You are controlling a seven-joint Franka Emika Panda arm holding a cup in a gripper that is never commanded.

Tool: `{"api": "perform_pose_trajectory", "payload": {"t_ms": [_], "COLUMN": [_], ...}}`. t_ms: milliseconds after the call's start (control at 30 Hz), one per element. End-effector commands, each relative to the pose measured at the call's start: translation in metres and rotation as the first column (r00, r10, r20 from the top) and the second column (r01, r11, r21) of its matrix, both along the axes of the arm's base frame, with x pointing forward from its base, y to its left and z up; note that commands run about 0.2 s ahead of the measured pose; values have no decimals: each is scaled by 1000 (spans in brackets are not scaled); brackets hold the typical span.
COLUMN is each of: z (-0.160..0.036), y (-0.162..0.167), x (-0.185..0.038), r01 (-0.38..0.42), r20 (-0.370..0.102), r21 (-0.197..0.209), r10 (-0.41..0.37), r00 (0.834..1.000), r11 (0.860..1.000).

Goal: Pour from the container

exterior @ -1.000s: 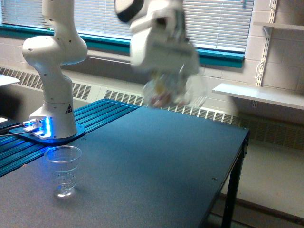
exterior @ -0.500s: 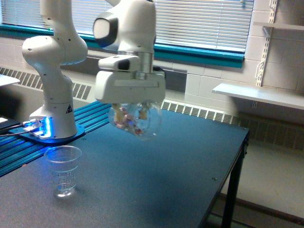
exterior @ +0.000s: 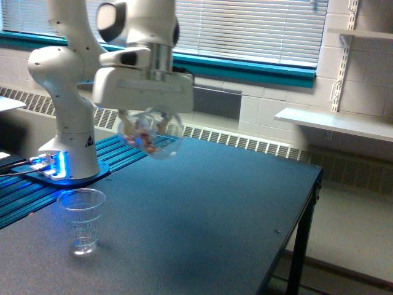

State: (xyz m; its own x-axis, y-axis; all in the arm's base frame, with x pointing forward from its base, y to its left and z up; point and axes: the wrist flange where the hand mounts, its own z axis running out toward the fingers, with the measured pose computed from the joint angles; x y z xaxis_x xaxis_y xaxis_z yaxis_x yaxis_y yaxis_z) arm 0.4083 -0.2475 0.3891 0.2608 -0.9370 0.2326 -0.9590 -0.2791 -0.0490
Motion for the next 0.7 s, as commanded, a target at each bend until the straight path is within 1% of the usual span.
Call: {"api": "perform_pose_trajectory", "payload": {"t_ms": [33, 167, 300, 433, 533, 700], "z": [-8, -12, -13, -16, -18, -25], "y": [-9, -15, -20, -24, -26, -25], "x": [-37, -56, -70, -86, -95, -110], "r01": [115, 141, 172, 208, 230, 265], "r20": [-32, -62, -72, -94, -104, -135], "r21": [17, 17, 34, 40, 53, 74], "r10": [-114, -140, -169, -203, -223, -254], "r00": [993, 988, 983, 975, 969, 958], "r11": [993, 990, 985, 977, 972, 961]}}
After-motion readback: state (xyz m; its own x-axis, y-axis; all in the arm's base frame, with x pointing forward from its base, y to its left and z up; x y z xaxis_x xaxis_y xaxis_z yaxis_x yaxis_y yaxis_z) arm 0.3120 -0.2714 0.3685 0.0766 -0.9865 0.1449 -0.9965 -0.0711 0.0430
